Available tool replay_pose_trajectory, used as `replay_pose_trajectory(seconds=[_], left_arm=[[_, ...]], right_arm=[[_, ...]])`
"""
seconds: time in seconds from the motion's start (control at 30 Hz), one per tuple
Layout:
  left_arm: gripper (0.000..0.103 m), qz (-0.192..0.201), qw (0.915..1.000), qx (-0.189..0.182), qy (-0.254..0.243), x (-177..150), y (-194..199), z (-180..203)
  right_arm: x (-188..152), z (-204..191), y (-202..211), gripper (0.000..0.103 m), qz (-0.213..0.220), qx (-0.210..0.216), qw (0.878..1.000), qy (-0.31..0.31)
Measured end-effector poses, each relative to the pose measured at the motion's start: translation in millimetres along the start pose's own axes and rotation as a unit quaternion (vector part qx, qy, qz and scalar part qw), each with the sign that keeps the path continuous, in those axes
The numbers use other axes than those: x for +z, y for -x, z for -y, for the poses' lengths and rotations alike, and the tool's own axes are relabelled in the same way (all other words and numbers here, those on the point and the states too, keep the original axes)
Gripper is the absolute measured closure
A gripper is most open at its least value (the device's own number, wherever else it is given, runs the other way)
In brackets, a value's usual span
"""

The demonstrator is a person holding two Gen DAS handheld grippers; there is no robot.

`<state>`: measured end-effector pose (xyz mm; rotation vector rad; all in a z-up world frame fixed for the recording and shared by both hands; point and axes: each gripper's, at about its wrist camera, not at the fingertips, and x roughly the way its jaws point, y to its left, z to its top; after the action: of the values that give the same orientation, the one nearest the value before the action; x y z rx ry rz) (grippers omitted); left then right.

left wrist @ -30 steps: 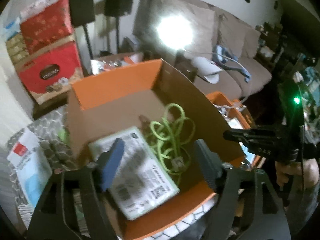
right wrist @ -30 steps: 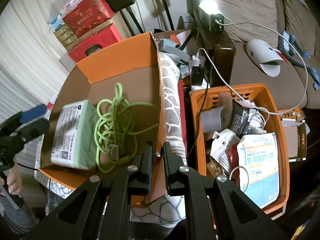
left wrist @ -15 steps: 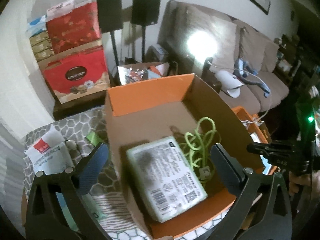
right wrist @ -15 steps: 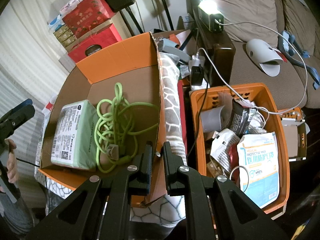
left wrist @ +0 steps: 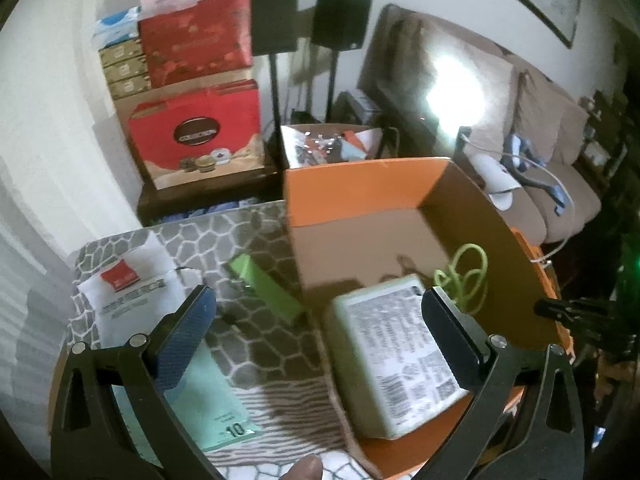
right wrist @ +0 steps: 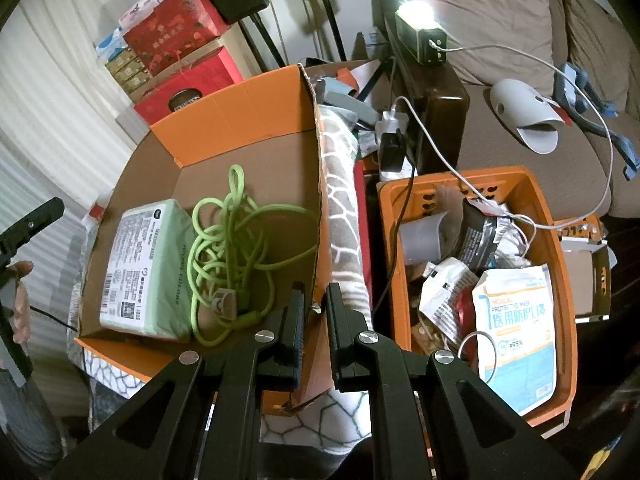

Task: Organize objects
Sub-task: 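Move the left gripper back to the cushion toward the black cable's white connector, then grasp the white connector of the black cable with the left gripper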

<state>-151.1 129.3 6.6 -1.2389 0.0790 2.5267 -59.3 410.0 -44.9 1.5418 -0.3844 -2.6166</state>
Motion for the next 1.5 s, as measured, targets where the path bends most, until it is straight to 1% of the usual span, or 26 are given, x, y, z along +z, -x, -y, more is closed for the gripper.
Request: replay_pose_trajectory(seconds=[0.33, 0.6, 0.83, 1.07, 1.13, 1.2, 1.23, 1.3, 1.33, 1.4, 1.5], left_arm=[[0.0, 0.0, 0.999, 0.037, 0.025, -1, -5, -45], [0.0, -0.007, 0.9976, 0.061, 0.033, -1, -14, -71], [0.0, -0.032, 0.9954, 0.073, 0.052, 6, -36, -103], [0.001, -0.065, 0.9931, 0.061, 0.076, 7, -65, -131], [0.004, -0.073, 0.9925, 0.058, 0.079, 6, -74, -135], [0.012, -0.086, 0.9916, 0.055, 0.08, 5, -84, -137], [0.013, -0.09, 0.9914, 0.052, 0.08, 4, -89, -137], [0.021, -0.097, 0.9909, 0.049, 0.079, 3, -99, -138], [0.023, -0.1, 0.9906, 0.05, 0.08, 3, -102, -138], [0.034, -0.104, 0.9902, 0.047, 0.081, 2, -110, -139], [0.045, -0.11, 0.99, 0.046, 0.076, 2, -120, -139]], right_arm=[[0, 0, 0, 0.094, 0.0, 0.001, 1.0, -0.001], [0, 1, 0, 0.094, 0.0, 0.001, 1.0, -0.001], [0, 0, 0, 0.094, 0.0, 0.001, 1.0, -0.001], [0, 1, 0, 0.094, 0.001, 0.001, 1.0, -0.002], [0, 1, 0, 0.094, 0.001, 0.001, 1.0, -0.002], [0, 1, 0, 0.094, 0.001, 0.001, 1.0, -0.002], [0, 1, 0, 0.094, 0.001, 0.001, 1.0, -0.002], [-1, 1, 0, 0.094, 0.001, 0.001, 1.0, -0.002], [0, 0, 0, 0.094, 0.001, 0.0, 1.0, -0.002], [-1, 1, 0, 0.094, 0.001, 0.0, 1.0, -0.001], [-1, 3, 0, 0.094, 0.0, -0.001, 1.0, -0.002]])
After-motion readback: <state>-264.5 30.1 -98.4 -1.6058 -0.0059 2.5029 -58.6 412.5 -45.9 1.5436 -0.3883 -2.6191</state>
